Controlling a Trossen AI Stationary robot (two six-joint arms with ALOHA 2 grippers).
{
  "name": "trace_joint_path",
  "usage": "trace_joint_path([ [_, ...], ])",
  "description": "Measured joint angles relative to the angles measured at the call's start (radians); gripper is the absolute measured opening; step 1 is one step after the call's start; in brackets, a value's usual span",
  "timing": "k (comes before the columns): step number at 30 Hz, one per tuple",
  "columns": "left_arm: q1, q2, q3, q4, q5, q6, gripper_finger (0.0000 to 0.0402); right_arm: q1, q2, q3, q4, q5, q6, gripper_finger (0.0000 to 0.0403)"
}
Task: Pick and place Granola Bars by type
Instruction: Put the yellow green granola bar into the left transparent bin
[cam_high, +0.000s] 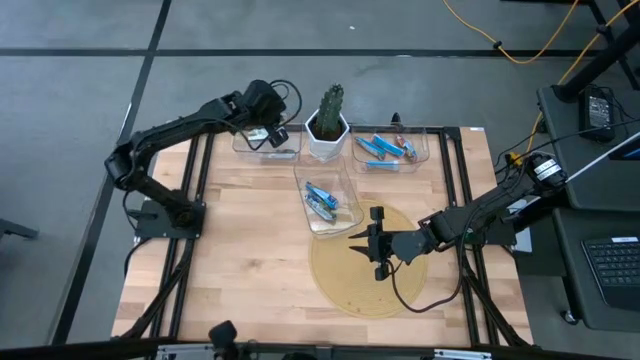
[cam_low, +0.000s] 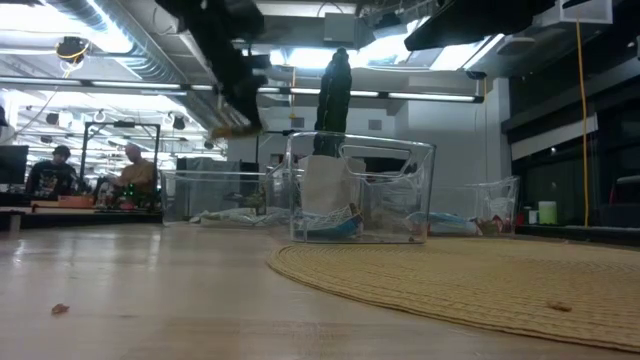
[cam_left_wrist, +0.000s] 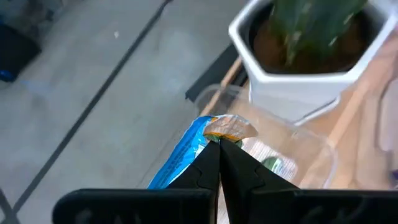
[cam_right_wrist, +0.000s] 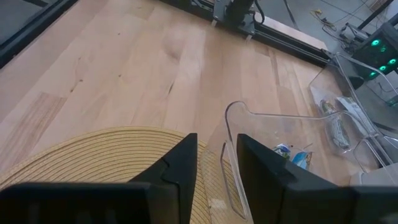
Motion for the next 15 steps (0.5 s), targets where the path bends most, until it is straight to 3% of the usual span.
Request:
trace_joint_path([
  [15,0.045,0.182,-0.001,0.004,0.002,-0.006,0.0002,0.0,0.0,0.0,-0.01,-0.045,0.03,0.0116],
])
